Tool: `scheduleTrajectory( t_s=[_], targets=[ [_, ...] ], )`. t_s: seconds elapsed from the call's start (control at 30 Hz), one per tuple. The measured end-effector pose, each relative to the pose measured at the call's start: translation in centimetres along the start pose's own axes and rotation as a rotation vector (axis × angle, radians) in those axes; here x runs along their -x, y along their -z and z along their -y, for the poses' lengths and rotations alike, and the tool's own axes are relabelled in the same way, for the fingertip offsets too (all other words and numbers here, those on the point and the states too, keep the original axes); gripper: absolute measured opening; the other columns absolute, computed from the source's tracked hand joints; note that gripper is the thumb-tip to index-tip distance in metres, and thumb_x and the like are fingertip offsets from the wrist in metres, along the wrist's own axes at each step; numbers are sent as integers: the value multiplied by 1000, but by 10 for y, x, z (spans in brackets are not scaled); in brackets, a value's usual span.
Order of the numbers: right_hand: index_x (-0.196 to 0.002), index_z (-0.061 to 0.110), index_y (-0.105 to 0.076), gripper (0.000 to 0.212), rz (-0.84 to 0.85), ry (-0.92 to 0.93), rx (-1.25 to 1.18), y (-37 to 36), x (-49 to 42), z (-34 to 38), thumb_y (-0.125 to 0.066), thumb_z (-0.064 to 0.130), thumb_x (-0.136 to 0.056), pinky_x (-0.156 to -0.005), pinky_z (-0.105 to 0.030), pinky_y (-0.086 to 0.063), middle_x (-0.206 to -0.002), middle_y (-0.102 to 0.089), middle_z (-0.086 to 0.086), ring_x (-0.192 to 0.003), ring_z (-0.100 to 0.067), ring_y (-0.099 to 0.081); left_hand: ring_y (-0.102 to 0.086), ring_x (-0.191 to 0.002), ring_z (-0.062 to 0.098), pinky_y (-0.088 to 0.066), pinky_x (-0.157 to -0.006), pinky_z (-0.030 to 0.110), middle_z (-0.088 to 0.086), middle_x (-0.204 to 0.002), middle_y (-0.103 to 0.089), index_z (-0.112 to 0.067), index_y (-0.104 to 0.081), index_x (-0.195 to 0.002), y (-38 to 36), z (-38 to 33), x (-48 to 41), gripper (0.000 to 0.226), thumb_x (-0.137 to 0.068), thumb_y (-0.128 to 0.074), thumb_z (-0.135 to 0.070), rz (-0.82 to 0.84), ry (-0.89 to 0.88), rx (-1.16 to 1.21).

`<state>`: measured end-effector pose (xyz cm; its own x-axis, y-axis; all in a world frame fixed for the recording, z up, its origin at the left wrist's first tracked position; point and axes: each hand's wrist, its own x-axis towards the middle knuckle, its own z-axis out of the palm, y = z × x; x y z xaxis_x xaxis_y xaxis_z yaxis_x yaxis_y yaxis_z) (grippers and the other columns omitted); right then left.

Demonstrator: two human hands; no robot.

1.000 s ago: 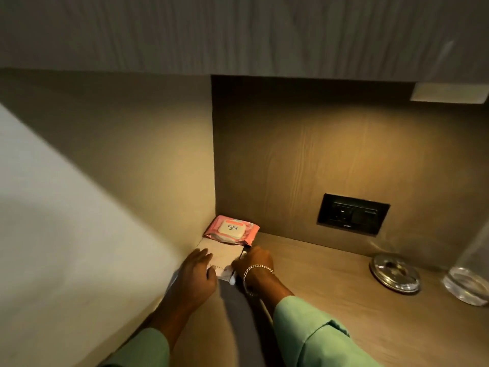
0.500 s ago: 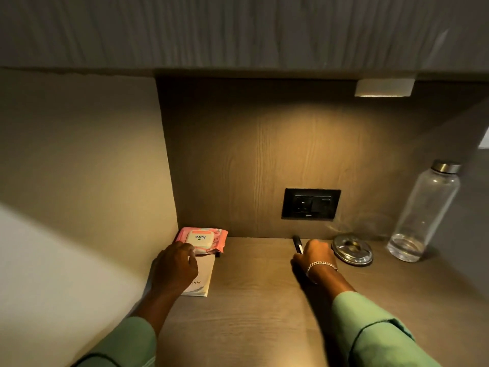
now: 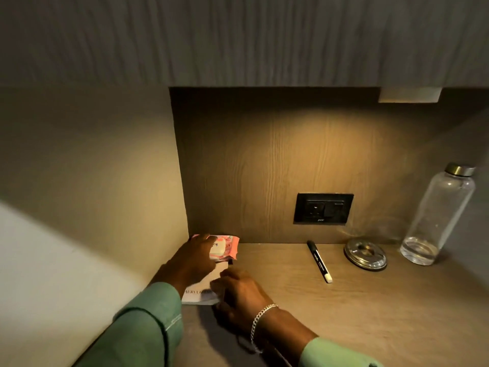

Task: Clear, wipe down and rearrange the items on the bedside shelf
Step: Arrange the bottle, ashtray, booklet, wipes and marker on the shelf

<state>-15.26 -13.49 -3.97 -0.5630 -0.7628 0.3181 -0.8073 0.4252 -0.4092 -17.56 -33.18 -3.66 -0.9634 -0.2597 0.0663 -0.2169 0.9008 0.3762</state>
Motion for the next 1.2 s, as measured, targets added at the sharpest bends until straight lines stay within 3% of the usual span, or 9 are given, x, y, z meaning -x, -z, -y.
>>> scheduleTrajectory(
  t_s=[0.1, 0.2, 0.4, 0.6, 0.73, 0.8, 0.87, 1.0, 1.2],
  targets=[
    [-98, 14, -68, 25, 120, 100, 246, -9, -4, -6, -48, 22, -86, -88, -37, -51, -102, -68, -10, -99, -28, -59, -54, -117, 26, -48, -97, 40, 4, -134, -53, -27, -40, -136, -1, 4, 4, 58, -82, -61, -36, -19, -9, -32],
    [-89, 14, -69, 21, 105, 169, 363, -11, -1, -13, -50, 22, -86, -71, -37, -54, -88, -68, -10, -85, -31, -62, -56, -115, 27, -50, -93, 41, 5, -128, -57, -23, -44, -133, 0, 1, 9, 58, -81, -62, -42, -95, -50, -56],
    [-92, 19, -71, 20, 10, 278, 298, 3, 18, -17, -52, 26, -89, -64, -31, -53, -82, -69, -2, -74, -22, -63, -59, -104, 26, -49, -84, 37, 5, -118, -65, -18, -54, -119, -3, -4, 16, 62, -75, -57, -61, -198, -44, -170],
    [-87, 28, -67, 8, 1, 138, 190, 40, 105, -61, -65, 30, -79, -63, -23, -54, -90, -68, 10, -76, -8, -63, -59, -111, 31, -49, -94, 43, 9, -125, -61, -19, -48, -126, -32, -25, 31, 70, -76, -52, -67, -276, 192, -57],
    [-80, 28, -69, 8, -5, 31, 301, 67, 126, -78, -68, 35, -75, -64, -25, -56, -87, -70, 13, -75, -8, -67, -43, -123, 38, -38, -102, 48, 16, -137, -47, -14, -39, -133, -42, -27, 33, 80, -77, -49, -70, -315, 297, -97],
    [-78, 31, -70, 11, -6, -9, 416, 75, 122, -79, -70, 40, -71, -68, -26, -56, -85, -72, 15, -80, -9, -70, -29, -134, 40, -29, -109, 54, 15, -149, -34, -18, -32, -140, -50, -28, 32, 77, -82, -39, -69, -296, 256, -123],
    [-90, 35, -72, 26, -18, -97, 516, 75, 114, -75, -71, 49, -68, -77, -32, -57, -101, -74, 15, -100, -10, -70, -10, -144, 39, -14, -115, 58, 12, -158, -18, -27, -18, -147, -60, -29, 30, 71, -88, -30, -64, -249, 191, -124],
    [-135, 33, -47, 48, 121, -229, 441, 40, 94, -62, -42, 49, -89, -111, -42, -33, -149, -45, 5, -141, -19, -37, 4, -147, 39, -5, -116, 61, 8, -162, -4, -35, -8, -149, -61, -43, 22, 62, -93, -25, -55, -152, 202, -80],
    [-130, 31, -48, 37, 187, -240, 357, 34, 81, -77, -45, 32, -94, -108, -35, -41, -145, -48, 2, -139, -20, -37, 1, -147, 37, -7, -117, 58, 7, -162, -8, -33, -12, -149, -57, -58, 19, 61, -94, -25, -55, -140, 182, -75]
  ],
)
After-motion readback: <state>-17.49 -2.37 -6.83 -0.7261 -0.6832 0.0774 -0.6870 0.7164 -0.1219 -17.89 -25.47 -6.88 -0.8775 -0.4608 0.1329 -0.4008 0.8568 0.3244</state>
